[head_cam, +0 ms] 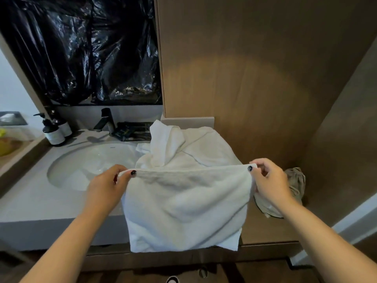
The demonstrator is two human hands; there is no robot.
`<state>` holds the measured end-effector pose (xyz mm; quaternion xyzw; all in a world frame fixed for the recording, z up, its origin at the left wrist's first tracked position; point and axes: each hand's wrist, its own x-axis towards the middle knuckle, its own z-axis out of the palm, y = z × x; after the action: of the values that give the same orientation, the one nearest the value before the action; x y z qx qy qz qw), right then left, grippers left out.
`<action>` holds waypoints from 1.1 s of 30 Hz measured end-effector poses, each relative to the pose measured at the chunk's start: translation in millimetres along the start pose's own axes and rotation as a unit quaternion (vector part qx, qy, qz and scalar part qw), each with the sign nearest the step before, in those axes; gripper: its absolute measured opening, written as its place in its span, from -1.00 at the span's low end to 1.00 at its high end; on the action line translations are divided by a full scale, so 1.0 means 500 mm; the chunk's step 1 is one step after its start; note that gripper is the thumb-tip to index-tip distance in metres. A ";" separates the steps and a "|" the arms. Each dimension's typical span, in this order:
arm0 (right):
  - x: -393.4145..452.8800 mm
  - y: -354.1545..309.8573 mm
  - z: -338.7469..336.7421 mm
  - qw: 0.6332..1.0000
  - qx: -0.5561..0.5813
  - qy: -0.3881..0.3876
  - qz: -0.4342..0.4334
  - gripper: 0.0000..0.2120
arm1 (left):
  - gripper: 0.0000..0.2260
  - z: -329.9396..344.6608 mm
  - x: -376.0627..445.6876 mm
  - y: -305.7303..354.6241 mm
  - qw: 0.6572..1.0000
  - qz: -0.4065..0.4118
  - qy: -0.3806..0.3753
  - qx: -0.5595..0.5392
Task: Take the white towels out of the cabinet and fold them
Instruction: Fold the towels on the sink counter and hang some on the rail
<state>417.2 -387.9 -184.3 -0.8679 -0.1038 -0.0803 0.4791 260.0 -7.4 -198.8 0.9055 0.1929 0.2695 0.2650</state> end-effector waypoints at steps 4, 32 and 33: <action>0.058 -0.024 0.053 0.993 0.108 0.005 0.050 -0.87 | -0.86 0.017 0.067 -0.008 0.994 -0.066 0.004 -0.093; 0.269 0.049 0.426 0.970 -0.192 -0.056 -0.138 -0.49 | -0.49 0.411 0.325 -0.014 0.924 0.326 -0.151 0.127; 0.263 0.053 0.441 0.946 -0.245 -0.102 -0.187 -0.49 | -0.48 0.420 0.335 -0.022 0.922 0.325 -0.167 0.127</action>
<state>559.7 -201.2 -290.9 -0.9272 -0.2893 -0.1022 0.2148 512.3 4.7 -290.7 0.9764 -0.1269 0.1585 0.0736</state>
